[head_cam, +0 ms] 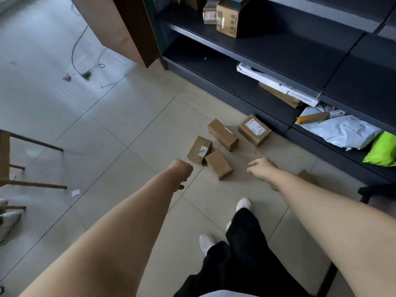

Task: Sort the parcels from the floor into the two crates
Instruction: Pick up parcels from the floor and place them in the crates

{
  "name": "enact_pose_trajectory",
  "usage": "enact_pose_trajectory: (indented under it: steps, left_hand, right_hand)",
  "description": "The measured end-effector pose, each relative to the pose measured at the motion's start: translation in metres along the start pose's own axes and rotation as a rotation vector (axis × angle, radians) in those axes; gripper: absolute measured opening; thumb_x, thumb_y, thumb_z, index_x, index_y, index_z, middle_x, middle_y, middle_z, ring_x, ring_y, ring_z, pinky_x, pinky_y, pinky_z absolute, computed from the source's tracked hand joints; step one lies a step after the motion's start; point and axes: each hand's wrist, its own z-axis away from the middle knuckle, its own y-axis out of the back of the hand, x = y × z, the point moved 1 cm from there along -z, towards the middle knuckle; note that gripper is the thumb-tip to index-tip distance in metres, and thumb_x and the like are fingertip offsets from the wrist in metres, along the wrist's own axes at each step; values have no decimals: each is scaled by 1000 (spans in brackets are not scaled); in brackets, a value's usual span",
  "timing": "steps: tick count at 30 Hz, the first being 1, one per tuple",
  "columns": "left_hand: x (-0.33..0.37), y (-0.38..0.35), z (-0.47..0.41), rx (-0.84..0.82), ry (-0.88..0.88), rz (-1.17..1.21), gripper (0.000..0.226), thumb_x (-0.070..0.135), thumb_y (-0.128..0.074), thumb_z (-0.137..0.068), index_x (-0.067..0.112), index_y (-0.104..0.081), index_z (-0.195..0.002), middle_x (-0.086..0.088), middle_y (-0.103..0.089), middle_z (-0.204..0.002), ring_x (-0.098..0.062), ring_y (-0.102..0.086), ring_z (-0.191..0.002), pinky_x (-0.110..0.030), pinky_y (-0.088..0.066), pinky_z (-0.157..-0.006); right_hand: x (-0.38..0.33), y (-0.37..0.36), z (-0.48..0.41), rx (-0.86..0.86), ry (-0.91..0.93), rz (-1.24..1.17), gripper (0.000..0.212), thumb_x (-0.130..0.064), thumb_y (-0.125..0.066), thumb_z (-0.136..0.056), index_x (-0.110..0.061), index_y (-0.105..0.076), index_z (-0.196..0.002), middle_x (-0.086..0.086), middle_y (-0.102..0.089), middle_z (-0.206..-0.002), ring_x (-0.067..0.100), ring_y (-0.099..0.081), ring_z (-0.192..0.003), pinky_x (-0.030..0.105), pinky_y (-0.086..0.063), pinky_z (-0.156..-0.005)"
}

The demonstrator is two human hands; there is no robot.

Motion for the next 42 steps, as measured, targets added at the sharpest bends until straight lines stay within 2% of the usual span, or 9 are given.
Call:
enact_pose_trajectory:
  steps: [3, 6, 10, 19, 21, 26, 32, 37, 42]
  left_hand:
    - [20, -12, -33, -26, 20, -58, 23, 11, -47, -99, 14, -46, -77, -7, -54, -91, -28, -57, -97, -41, -53, -85]
    - [36, -26, -67, -39, 88, -58, 6, 9, -48, -98, 10, -54, -96, -10, -57, -102, -29, -62, -111, -38, -52, -81]
    - [51, -50, -128, -74, 142, -68, 27, 13, -48, -97, 14, -57, -123, -11, -59, -121, -29, -60, -114, -38, -53, -84]
    - [32, -139, -292, -199, 170, -174, 19, 8, -49, -94, 22, -54, -82, -13, -59, -103, -27, -57, -93, -38, -50, -86]
    - [17, -161, -328, -235, 166, -198, 18, 10, -50, -95, 15, -63, -107, -13, -62, -109, -26, -57, -94, -41, -52, -93]
    - [-23, -198, -404, -267, 283, -238, 45, 10, -45, -95, 14, -49, -140, -17, -59, -134, -36, -59, -119, -38, -51, -94]
    - [-48, -246, -483, -313, 183, -185, 61, 17, -48, -99, 17, -25, -155, -13, -48, -145, -34, -53, -127, -40, -50, -97]
    - [-48, -282, -523, -290, 92, 20, 84, 53, -51, -85, 11, -23, -152, -6, -37, -154, -27, -41, -138, -41, -33, -115]
    - [-55, -311, -530, -251, 234, 85, 122, 74, -57, -79, 13, 15, -157, -1, 11, -166, -23, -6, -153, -44, -9, -124]
  right_hand:
    - [-4, 7, -44, -20, -43, -16, 41, -15, -57, -93, -12, -56, -134, 9, -54, -140, 29, -50, -127, 34, -42, -102]
    - [-11, 10, -91, -65, -84, -19, 42, -16, -57, -93, -14, -55, -135, 9, -54, -140, 29, -50, -127, 34, -42, -103]
    - [-14, 1, -164, -98, -130, -17, 39, -15, -56, -92, -14, -60, -131, 9, -58, -136, 29, -53, -124, 33, -43, -103]
    - [34, -63, -316, -156, -249, -69, 36, -15, -55, -93, -13, -62, -129, 5, -59, -136, 25, -53, -126, 29, -40, -102]
    - [51, -86, -346, -162, -276, -75, 35, -14, -55, -93, -11, -63, -126, 6, -60, -135, 25, -53, -126, 29, -40, -104]
    - [88, -148, -413, -175, -344, -120, 36, -13, -52, -92, 5, -61, -122, 21, -60, -130, 35, -52, -126, 42, -41, -106]
    - [119, -203, -504, -64, -269, -212, 41, -24, -46, -99, -12, -52, -138, 5, -53, -144, 25, -48, -132, 32, -35, -111]
    - [142, -228, -555, -22, -201, -285, 38, -22, -41, -102, -13, -55, -136, 6, -54, -142, 23, -48, -132, 35, -34, -113]
    - [160, -237, -580, 19, -284, -174, 44, -42, -37, -95, -21, -60, -127, 7, -62, -132, 31, -58, -120, 42, -41, -106]
